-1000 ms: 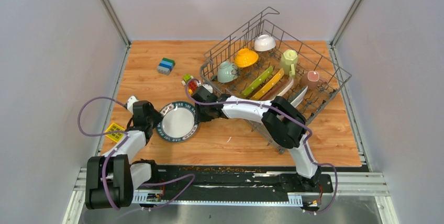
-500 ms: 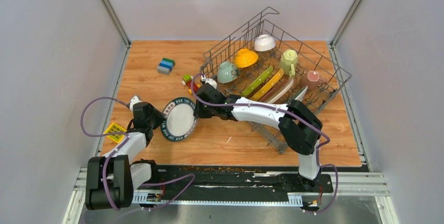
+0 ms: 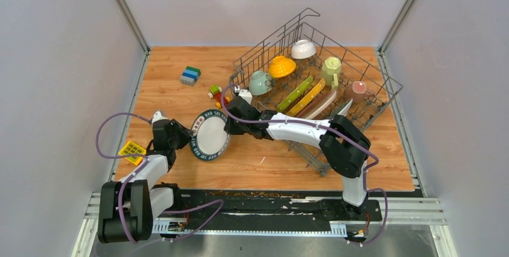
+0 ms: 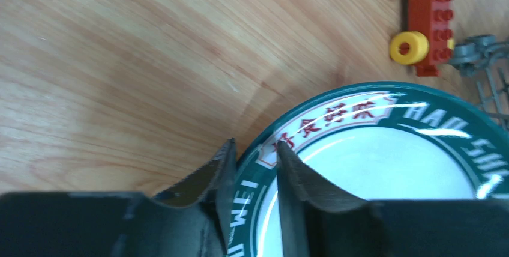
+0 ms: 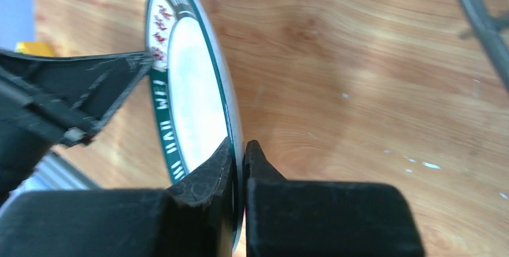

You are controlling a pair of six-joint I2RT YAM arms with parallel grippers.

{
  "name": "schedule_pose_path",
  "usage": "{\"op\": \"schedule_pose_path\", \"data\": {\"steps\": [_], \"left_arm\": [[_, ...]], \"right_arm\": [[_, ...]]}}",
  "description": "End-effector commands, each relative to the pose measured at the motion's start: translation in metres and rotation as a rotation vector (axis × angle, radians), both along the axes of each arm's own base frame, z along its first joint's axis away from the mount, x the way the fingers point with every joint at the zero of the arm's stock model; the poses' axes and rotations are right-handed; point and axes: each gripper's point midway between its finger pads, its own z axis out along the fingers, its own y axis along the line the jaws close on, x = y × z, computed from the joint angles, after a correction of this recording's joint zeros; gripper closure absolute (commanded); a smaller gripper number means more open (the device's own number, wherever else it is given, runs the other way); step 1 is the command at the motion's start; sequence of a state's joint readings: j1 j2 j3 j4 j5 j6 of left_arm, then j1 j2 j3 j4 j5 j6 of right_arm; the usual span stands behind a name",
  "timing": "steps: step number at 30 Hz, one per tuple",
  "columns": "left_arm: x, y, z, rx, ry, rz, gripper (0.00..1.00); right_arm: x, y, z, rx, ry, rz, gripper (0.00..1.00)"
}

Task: Load the mixed dishes into the dish rack
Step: Pick up the plate at the center of the board.

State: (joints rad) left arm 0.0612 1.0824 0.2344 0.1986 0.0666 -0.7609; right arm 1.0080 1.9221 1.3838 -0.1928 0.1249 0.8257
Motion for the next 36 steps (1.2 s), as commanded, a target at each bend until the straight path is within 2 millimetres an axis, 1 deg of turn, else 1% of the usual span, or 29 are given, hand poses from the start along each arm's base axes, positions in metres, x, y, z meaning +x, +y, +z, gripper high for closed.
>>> {"op": "schedule_pose_path", "data": {"steps": [1,4,5,6,10,11,12,13,14,15,16,17,20,21,22,23,24,25,26,27,28,29,30,31,32,33,34,35,36], "left_arm": [[0.007,-0.029,0.031,-0.072,-0.099,-0.135,0.59],[0.013,-0.034,0.062,-0.05,-0.18,-0.195,0.44],[0.012,-0.034,0.073,-0.032,-0.21,-0.212,0.42],[0.014,-0.034,0.088,-0.02,-0.245,-0.218,0.37],[0.007,-0.028,0.143,0.045,-0.378,-0.209,0.25],[0.004,-0.027,0.168,0.067,-0.448,-0.209,0.23],[0.001,-0.027,0.175,0.077,-0.459,-0.208,0.21],[-0.003,-0.026,0.2,0.106,-0.527,-0.214,0.2],[-0.008,-0.026,0.212,0.122,-0.552,-0.218,0.19],[-0.011,-0.025,0.232,0.157,-0.595,-0.226,0.19],[-0.015,-0.025,0.241,0.171,-0.612,-0.236,0.18],[-0.018,-0.027,0.258,0.199,-0.651,-0.256,0.18],[-0.028,-0.037,0.284,0.222,-0.717,-0.323,0.17],[-0.032,-0.042,0.296,0.237,-0.75,-0.352,0.17],[-0.035,-0.049,0.3,0.255,-0.763,-0.393,0.16],[-0.038,-0.052,0.312,0.278,-0.79,-0.406,0.15],[-0.042,-0.062,0.313,0.311,-0.797,-0.46,0.14],[-0.044,-0.062,0.324,0.342,-0.814,-0.452,0.12],[-0.049,-0.074,0.326,0.376,-0.829,-0.514,0.12],[-0.049,-0.075,0.333,0.403,-0.843,-0.507,0.11],[-0.052,-0.094,0.331,0.428,-0.853,-0.59,0.11],[-0.05,-0.096,0.335,0.454,-0.851,-0.585,0.11],[-0.052,-0.118,0.327,0.487,-0.838,-0.678,0.11],[-0.048,-0.114,0.332,0.535,-0.824,-0.635,0.11],[-0.057,-0.136,0.332,0.587,-0.853,-0.726,0.11],[-0.055,-0.132,0.342,0.639,-0.868,-0.675,0.11],[-0.065,-0.153,0.343,0.698,-0.907,-0.763,0.1],[-0.065,-0.156,0.349,0.738,-0.916,-0.753,0.09],[-0.07,-0.177,0.346,0.795,-0.927,-0.836,0.08]], "right_arm": [[-0.003,0.01,0.062,0.133,-0.101,0.008,1.0],[-0.001,-0.007,0.09,0.132,-0.179,-0.01,1.0],[-0.002,-0.012,0.1,0.137,-0.202,-0.01,1.0],[-0.003,-0.016,0.109,0.141,-0.222,-0.009,1.0],[-0.008,-0.038,0.141,0.159,-0.296,-0.016,1.0],[-0.009,-0.042,0.148,0.165,-0.311,-0.013,1.0],[-0.012,-0.046,0.157,0.172,-0.327,-0.009,1.0],[-0.013,-0.05,0.164,0.178,-0.338,-0.006,1.0],[-0.016,-0.055,0.174,0.188,-0.352,-0.005,1.0],[-0.017,-0.059,0.181,0.193,-0.361,-0.008,1.0],[-0.018,-0.062,0.186,0.198,-0.369,-0.01,1.0],[-0.019,-0.066,0.193,0.202,-0.378,-0.01,1.0],[-0.021,-0.078,0.211,0.206,-0.406,-0.02,1.0],[-0.021,-0.083,0.216,0.209,-0.412,-0.023,1.0],[-0.021,-0.087,0.222,0.215,-0.416,-0.027,1.0],[-0.02,-0.092,0.228,0.222,-0.421,-0.033,1.0],[-0.019,-0.096,0.233,0.23,-0.424,-0.035,1.0],[-0.018,-0.101,0.237,0.232,-0.425,-0.041,1.0],[-0.017,-0.106,0.243,0.237,-0.429,-0.045,1.0],[-0.015,-0.11,0.247,0.237,-0.432,-0.051,1.0],[-0.014,-0.114,0.251,0.238,-0.435,-0.06,1.0],[-0.012,-0.119,0.254,0.237,-0.438,-0.073,1.0],[-0.008,-0.126,0.256,0.226,-0.441,-0.095,1.0],[-0.005,-0.131,0.258,0.218,-0.444,-0.117,1.0],[-0.002,-0.137,0.259,0.209,-0.444,-0.138,1.0],[0.001,-0.143,0.259,0.205,-0.441,-0.153,1.0],[0.005,-0.148,0.26,0.204,-0.433,-0.167,1.0],[0.007,-0.153,0.261,0.209,-0.423,-0.176,1.0],[0.009,-0.157,0.263,0.218,-0.414,-0.183,1.0]]}}
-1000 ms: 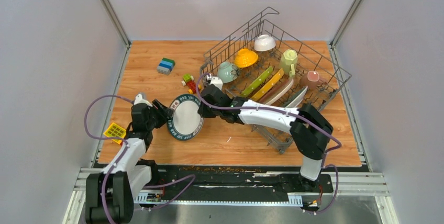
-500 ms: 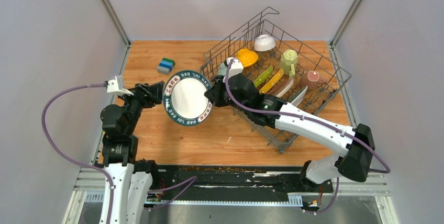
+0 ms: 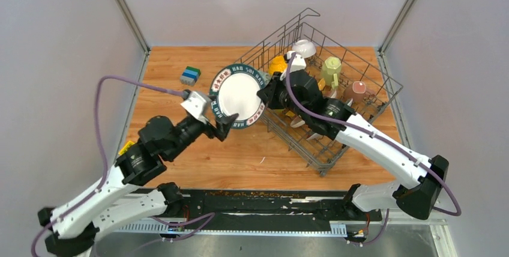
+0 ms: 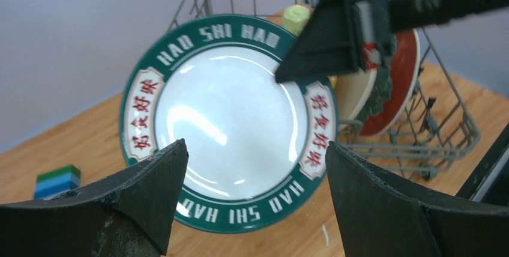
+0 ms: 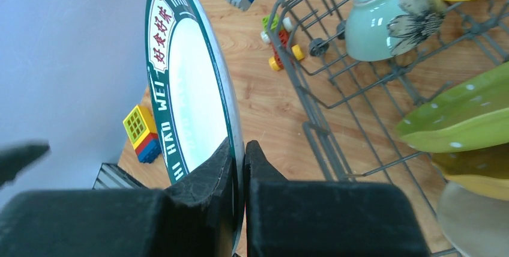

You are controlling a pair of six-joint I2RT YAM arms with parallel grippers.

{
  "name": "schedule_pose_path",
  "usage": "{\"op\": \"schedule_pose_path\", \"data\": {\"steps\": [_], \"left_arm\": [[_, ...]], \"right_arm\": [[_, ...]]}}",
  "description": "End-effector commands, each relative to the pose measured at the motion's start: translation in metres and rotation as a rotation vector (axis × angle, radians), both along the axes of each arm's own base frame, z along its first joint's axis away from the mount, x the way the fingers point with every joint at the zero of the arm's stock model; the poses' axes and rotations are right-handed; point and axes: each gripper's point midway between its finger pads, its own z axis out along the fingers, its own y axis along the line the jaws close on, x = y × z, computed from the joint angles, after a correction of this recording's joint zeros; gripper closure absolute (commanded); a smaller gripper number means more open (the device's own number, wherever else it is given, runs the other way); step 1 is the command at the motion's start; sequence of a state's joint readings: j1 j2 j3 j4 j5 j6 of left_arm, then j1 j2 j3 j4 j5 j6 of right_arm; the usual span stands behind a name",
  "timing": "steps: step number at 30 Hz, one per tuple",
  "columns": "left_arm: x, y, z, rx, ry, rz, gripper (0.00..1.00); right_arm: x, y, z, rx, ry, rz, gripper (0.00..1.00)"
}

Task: Load the mixed dishes into the dish rack
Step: Pick up the plate at the center of the board, then insert the plate into the dish rack.

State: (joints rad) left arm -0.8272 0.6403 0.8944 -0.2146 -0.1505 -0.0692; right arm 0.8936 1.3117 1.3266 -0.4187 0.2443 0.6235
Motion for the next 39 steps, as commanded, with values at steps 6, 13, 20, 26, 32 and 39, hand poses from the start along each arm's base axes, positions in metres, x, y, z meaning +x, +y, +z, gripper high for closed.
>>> {"op": "schedule_pose_path", "data": {"steps": [6,13,20,26,32,39], "left_arm": [[0.0,-0.08,-0.027,0.59,-0.284,0.034,0.06],[0.011,-0.118,-0.04,0.695,-0.346,0.077,0.07],[0.029,-0.124,-0.033,0.682,-0.397,0.246,0.22],[0.037,-0.125,-0.033,0.671,-0.41,0.283,0.44],[0.045,-0.125,-0.034,0.666,-0.416,0.261,0.78],[0.044,-0.129,-0.031,0.622,-0.409,0.208,1.0]], "right_arm": [[0.011,-0.037,0.067,0.173,-0.035,-0.116,1.0],[0.007,-0.051,0.074,0.215,-0.022,-0.171,1.0],[-0.003,-0.061,0.07,0.251,-0.004,-0.186,1.0],[-0.01,-0.064,0.068,0.239,0.003,-0.167,1.0],[-0.015,-0.062,0.066,0.23,0.009,-0.136,1.0],[-0.016,-0.066,0.069,0.231,-0.013,-0.14,0.9]]}}
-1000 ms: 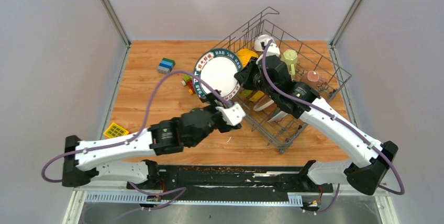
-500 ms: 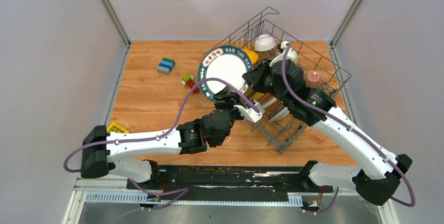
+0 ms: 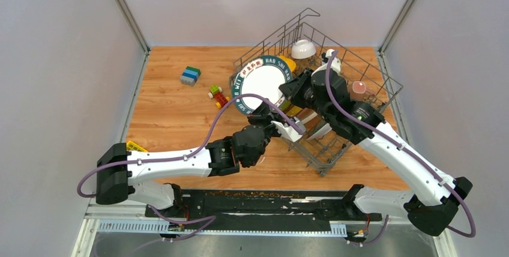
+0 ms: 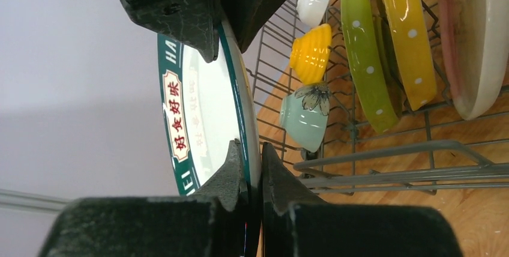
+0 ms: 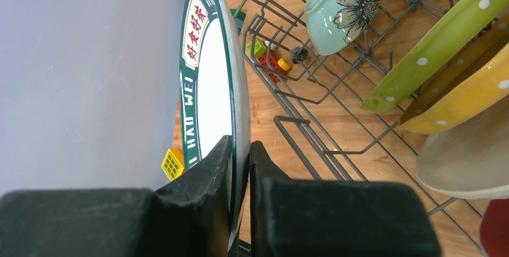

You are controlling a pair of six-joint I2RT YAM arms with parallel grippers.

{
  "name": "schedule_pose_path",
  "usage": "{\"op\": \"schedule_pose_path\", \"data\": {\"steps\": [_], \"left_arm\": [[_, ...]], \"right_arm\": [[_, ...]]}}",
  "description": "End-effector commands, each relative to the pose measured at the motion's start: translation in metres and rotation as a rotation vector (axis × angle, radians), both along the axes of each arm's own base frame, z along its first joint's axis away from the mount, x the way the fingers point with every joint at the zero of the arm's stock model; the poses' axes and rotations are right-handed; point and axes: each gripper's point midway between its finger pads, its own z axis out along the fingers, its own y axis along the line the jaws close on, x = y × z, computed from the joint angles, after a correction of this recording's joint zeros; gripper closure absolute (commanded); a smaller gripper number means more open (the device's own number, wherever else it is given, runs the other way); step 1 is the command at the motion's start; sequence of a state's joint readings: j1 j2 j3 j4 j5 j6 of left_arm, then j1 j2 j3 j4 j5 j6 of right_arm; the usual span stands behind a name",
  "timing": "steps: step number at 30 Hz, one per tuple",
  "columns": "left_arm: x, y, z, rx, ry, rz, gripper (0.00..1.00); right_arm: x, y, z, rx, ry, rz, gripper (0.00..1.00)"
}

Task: Load the mixed dishes into the dish rack
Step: Insert the plate into the dish rack.

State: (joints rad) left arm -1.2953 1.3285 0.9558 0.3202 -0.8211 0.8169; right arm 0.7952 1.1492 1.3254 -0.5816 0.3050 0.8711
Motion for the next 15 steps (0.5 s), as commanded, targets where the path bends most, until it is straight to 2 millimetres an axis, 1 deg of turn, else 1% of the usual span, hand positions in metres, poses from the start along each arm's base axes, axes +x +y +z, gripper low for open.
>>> {"op": "schedule_pose_path", "data": {"steps": [1,2,3,4,5,6,7,8,9,12,14,15], "left_arm": [[0.005,0.002,0.028,-0.206,0.027,-0.034,1.0],[0.005,0.005,0.033,-0.24,0.034,-0.04,1.0],[0.004,0.003,0.036,-0.251,0.041,-0.067,1.0],[0.004,0.007,0.043,-0.292,0.051,-0.072,1.0],[0.003,0.006,0.048,-0.306,0.058,-0.096,1.0],[0.002,0.01,0.056,-0.34,0.061,-0.103,1.0],[0.001,0.009,0.062,-0.355,0.063,-0.123,1.0],[0.0,0.013,0.074,-0.397,0.063,-0.131,1.0],[-0.001,0.017,0.082,-0.416,0.067,-0.15,1.0],[-0.003,0.021,0.104,-0.537,0.109,-0.204,1.0],[-0.006,0.022,0.115,-0.614,0.162,-0.262,1.0],[-0.009,0.02,0.116,-0.651,0.207,-0.308,1.0]], "right_arm": [[-0.013,0.0,0.039,0.034,-0.14,0.081,0.82],[-0.013,-0.002,0.04,0.03,-0.148,0.075,0.72],[-0.012,-0.005,0.041,0.024,-0.157,0.065,0.6],[-0.013,-0.01,0.042,0.015,-0.171,0.053,0.5],[-0.013,-0.017,0.047,0.012,-0.189,0.035,0.41],[-0.014,-0.023,0.049,0.007,-0.205,0.014,0.35],[-0.015,-0.031,0.053,0.002,-0.223,-0.007,0.3],[-0.016,-0.04,0.056,-0.007,-0.241,-0.033,0.27],[-0.016,-0.051,0.058,-0.02,-0.26,-0.074,0.24],[-0.015,-0.085,0.059,-0.07,-0.301,-0.202,0.22],[-0.013,-0.105,0.057,-0.129,-0.316,-0.274,0.2],[-0.01,-0.113,0.056,-0.167,-0.315,-0.305,0.18]]}}
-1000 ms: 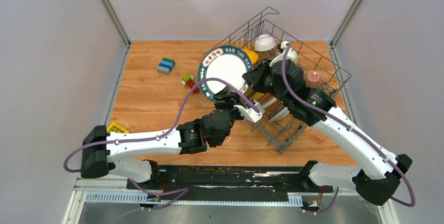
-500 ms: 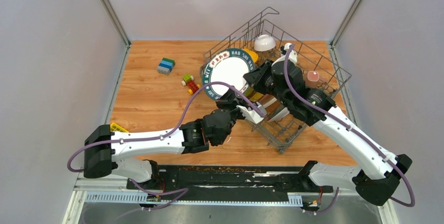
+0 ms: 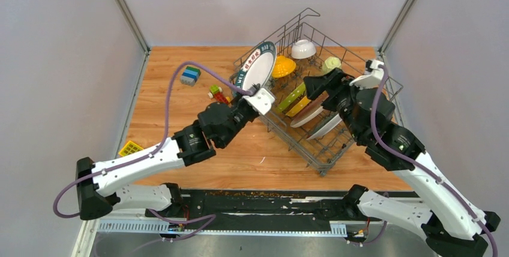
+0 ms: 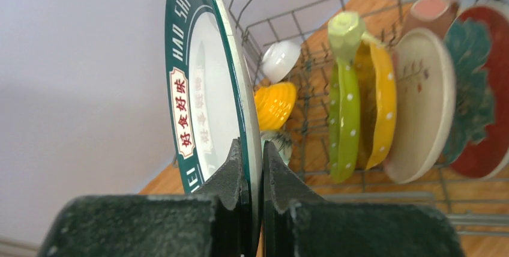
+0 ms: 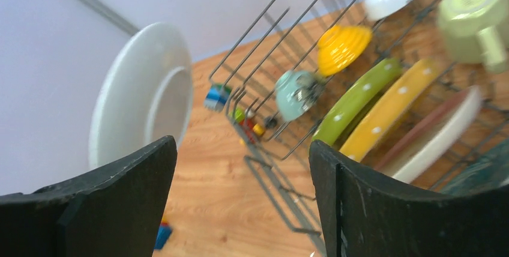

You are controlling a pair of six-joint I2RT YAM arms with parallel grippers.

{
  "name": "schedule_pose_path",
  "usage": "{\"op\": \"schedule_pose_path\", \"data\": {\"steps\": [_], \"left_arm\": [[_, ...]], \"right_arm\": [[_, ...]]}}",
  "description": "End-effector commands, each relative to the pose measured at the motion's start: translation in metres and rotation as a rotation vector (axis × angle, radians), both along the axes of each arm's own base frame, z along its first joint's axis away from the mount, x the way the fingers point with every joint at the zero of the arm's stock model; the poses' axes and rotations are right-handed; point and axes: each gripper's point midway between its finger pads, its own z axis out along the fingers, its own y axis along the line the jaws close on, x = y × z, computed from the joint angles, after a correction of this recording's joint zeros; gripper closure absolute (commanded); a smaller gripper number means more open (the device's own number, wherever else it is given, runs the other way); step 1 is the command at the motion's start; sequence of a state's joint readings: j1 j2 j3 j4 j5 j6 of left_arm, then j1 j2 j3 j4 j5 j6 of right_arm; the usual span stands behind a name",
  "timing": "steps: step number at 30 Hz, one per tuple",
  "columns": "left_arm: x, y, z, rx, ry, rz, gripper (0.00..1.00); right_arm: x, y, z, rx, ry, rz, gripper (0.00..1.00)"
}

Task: Load the mixed dishes into the dish rack
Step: Insert the plate into the dish rack.

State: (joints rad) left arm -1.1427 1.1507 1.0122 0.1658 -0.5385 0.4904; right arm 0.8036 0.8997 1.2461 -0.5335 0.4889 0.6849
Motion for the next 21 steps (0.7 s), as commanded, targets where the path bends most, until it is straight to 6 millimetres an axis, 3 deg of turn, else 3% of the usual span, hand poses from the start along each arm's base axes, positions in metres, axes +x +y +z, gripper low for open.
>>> {"op": "schedule_pose_path", "data": {"steps": [1,8,12,17,21], "left_arm": [[-0.02,-0.003,0.074,-0.331,0.062,-0.193,1.0],[-0.065,-0.041,0.095,-0.479,0.285,-0.498,1.0],[-0.098,-0.063,0.101,-0.53,0.402,-0.7,1.0],[-0.124,-0.091,0.105,-0.581,0.506,-0.904,1.0],[-0.125,-0.115,0.094,-0.605,0.589,-0.966,1.0]], "right_arm": [[0.015,-0.051,0.003,-0.141,-0.05,-0.235,0.16],[0.043,-0.115,-0.008,-0.343,0.065,-0.474,0.08],[0.053,-0.159,-0.015,-0.371,0.135,-0.574,0.06],[0.043,-0.214,-0.025,-0.363,0.179,-0.708,0.04],[0.03,-0.234,-0.011,-0.355,0.145,-0.744,0.04]]}}
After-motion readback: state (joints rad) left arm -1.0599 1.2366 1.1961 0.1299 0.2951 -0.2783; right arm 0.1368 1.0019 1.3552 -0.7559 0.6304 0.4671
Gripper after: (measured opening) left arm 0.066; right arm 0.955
